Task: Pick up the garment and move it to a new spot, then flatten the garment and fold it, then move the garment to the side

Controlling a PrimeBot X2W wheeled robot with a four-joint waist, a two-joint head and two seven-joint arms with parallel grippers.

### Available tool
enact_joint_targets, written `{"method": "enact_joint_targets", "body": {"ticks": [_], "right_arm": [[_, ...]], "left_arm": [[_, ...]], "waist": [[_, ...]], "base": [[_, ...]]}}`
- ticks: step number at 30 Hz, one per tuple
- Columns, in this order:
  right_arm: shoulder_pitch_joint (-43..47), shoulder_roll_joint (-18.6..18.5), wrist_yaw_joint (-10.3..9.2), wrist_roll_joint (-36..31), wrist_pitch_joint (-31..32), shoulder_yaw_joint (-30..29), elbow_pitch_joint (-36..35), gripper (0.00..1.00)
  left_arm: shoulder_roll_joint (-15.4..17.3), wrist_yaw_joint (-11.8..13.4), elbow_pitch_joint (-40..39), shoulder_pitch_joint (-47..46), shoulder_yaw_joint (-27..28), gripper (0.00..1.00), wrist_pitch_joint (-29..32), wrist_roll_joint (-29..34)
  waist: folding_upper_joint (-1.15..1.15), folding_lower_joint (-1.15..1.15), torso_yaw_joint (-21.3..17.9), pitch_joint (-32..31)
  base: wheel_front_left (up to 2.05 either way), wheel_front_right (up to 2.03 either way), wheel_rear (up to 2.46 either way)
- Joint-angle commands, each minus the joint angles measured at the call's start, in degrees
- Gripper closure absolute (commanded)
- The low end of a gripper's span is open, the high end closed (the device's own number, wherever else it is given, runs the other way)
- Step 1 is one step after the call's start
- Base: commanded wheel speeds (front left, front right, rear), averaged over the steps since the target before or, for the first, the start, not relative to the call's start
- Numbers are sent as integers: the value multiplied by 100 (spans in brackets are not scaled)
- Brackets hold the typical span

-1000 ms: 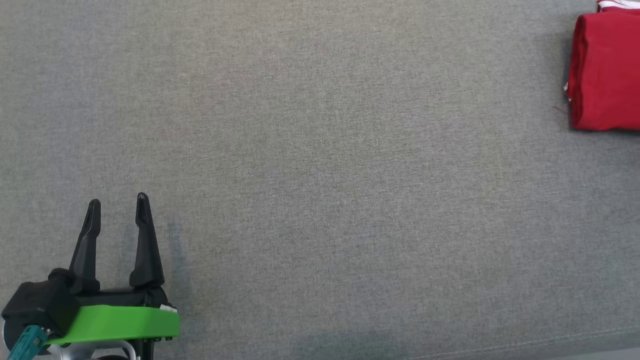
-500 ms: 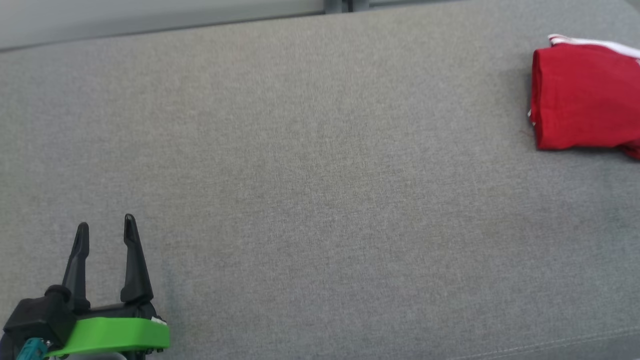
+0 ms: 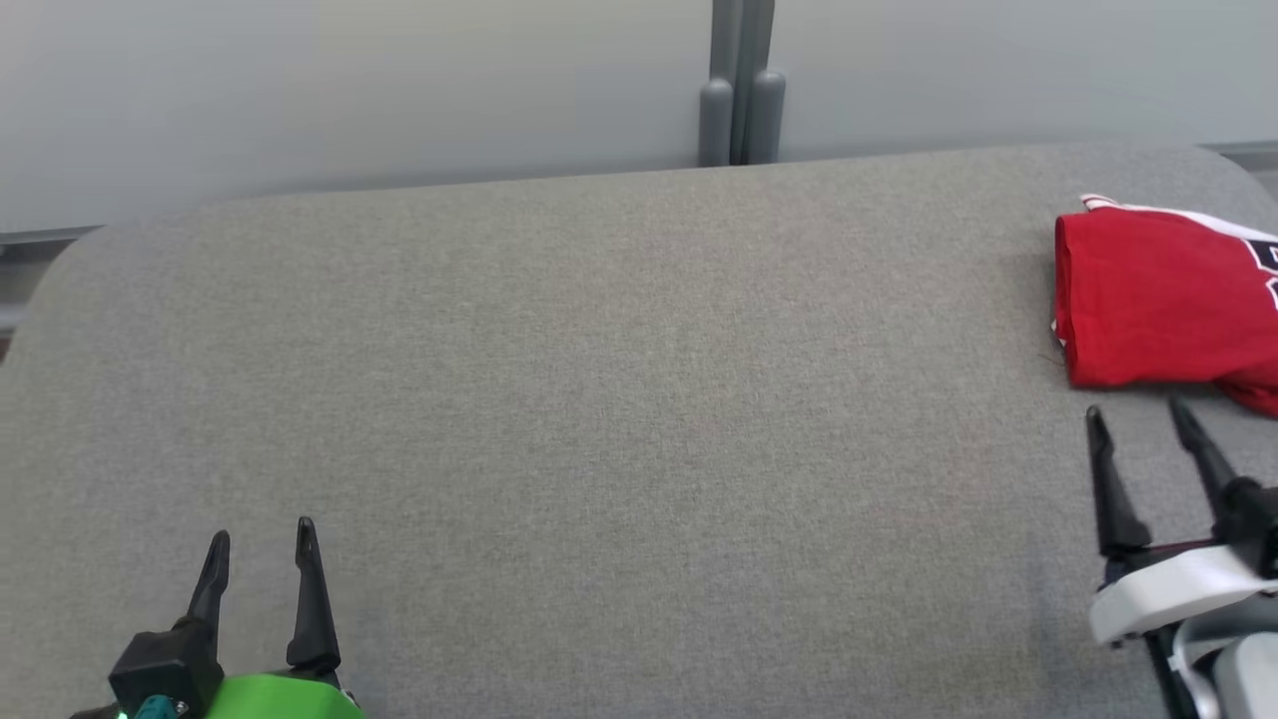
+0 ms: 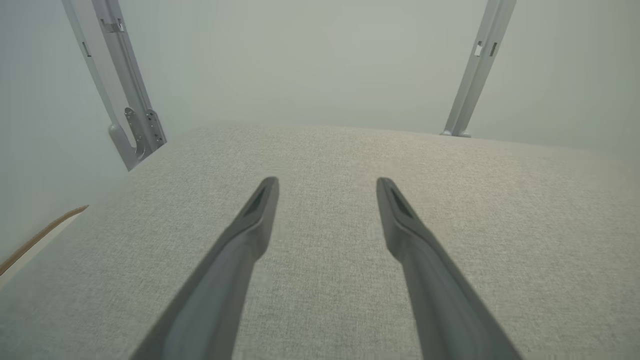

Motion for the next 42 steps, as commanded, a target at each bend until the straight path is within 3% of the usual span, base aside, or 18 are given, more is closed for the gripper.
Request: {"method": "enact_joint_targets", "body": {"ticks": [1, 9, 20, 32, 33, 38, 42], "right_arm": [[173, 233, -7, -144, -37, 41, 15, 0], [538, 820, -8, -523, -44, 144, -22, 0], [776, 1022, -8, -820, -45, -140, 33, 0], [799, 1108, -8, -925, -46, -427, 35, 0], [744, 1110, 0, -881, -21, -422, 46, 100], [763, 1193, 0, -844, 33, -428, 308, 100], [612, 1195, 0, -383, 244, -534, 392, 100]], "left_arm": [[-80, -103, 163, 10, 65, 0, -44, 115], [-379, -739, 701, 142, 545, 0, -36, 464], [-830, -1523, 1105, 181, 1182, 0, -37, 1005], [-1129, -1961, 1277, 117, 1529, 0, -38, 1441], [-1119, -1953, 1270, 137, 1513, 100, -16, 1413], [-1222, -1962, 1516, 157, 1478, 100, 27, 1377], [-1249, -1980, 1546, 36, 1507, 100, 123, 947]], "waist": [[0, 0, 161, -201], [0, 0, 248, -326], [0, 0, 323, -420], [0, 0, 335, -448], [0, 0, 335, -448], [0, 0, 334, -449], [0, 0, 323, -444]], "base": [[0, 0, 0], [0, 0, 0], [0, 0, 0], [0, 0, 0], [0, 0, 0], [0, 0, 0], [0, 0, 0]]}}
